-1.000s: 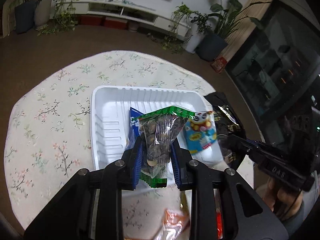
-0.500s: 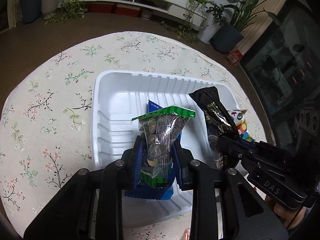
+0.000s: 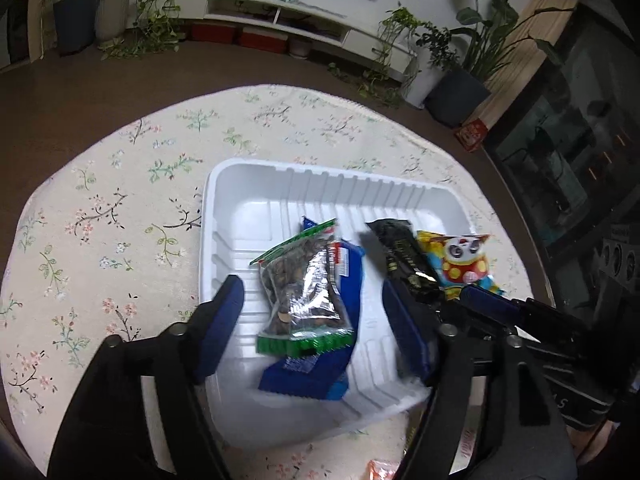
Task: Organize snacks
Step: 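Lower both held bags into the white tray and open both tools, then grasp the white long packet with the left tool while the right tool grasps the red Mylikes bag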
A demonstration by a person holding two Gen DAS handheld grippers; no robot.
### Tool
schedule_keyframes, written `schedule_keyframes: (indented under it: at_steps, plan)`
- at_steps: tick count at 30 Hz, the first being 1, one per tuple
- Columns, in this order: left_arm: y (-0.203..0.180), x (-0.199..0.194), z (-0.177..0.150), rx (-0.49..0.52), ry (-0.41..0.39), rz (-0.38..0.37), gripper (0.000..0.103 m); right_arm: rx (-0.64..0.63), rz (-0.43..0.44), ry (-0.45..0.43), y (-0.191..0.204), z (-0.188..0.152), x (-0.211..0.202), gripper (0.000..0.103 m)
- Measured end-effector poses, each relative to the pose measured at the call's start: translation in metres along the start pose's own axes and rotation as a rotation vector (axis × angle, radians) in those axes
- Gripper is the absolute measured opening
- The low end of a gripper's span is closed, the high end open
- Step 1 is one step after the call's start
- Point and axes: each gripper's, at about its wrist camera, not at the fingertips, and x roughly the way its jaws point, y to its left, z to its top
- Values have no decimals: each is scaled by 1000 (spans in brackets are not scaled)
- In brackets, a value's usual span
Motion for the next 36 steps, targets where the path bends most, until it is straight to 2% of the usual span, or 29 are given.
schedule_keyframes:
  at_steps: [1, 2, 3, 4, 8, 9, 11, 13, 15, 18, 20, 22, 23, 26, 29, 31, 34, 36]
  plan:
    - [-3, -11, -2, 4, -22, -16, 75, 1, 3, -16, 0, -1, -8, 41]
    - [-6, -25, -5, 12, -44, -35, 83, -1, 5, -32, 0, -2, -15, 42]
    - [-8, -37, -9, 21, -61, -46, 96, 0, 13, -58, -1, -4, -27, 43]
    - [-11, -51, -14, 39, -88, -56, 102, 5, 25, -89, -3, -7, -42, 50]
    - [-18, -109, -52, 157, -222, -44, 103, 26, 92, -232, -15, -34, -104, 82]
    - [-19, -120, -64, 171, -251, -33, 103, 38, 100, -274, -21, -47, -122, 86]
    - [-11, -143, -96, 150, -300, -17, 103, 75, 127, -344, -34, -72, -151, 96]
    - [0, -154, -125, 102, -276, -26, 103, 141, 170, -397, -50, -98, -170, 103]
    - [12, -158, -153, 30, -216, 14, 103, 256, 250, -407, -69, -132, -179, 103]
    - [39, -171, -203, -158, -256, -77, 102, 375, 346, -373, -85, -178, -174, 103]
    - [45, -172, -231, -220, -248, -97, 102, 448, 405, -351, -91, -207, -166, 103]
    - [39, -169, -246, -188, -220, -107, 102, 517, 439, -262, -91, -223, -152, 103]
    - [32, -170, -250, -162, -216, -109, 102, 513, 460, -238, -87, -226, -149, 101]
    - [14, -174, -254, -88, -226, -102, 102, 433, 479, -242, -72, -224, -148, 101]
    - [2, -174, -258, -38, -211, -109, 102, 446, 546, -198, -66, -226, -135, 101]
    - [-7, -168, -254, -1, -192, -100, 102, 439, 492, -151, -57, -229, -129, 101]
    - [-21, -164, -234, 62, -178, -77, 102, 410, 468, -155, -43, -223, -130, 95]
    - [-27, -164, -221, 79, -171, -94, 102, 412, 458, -144, -34, -218, -126, 90]
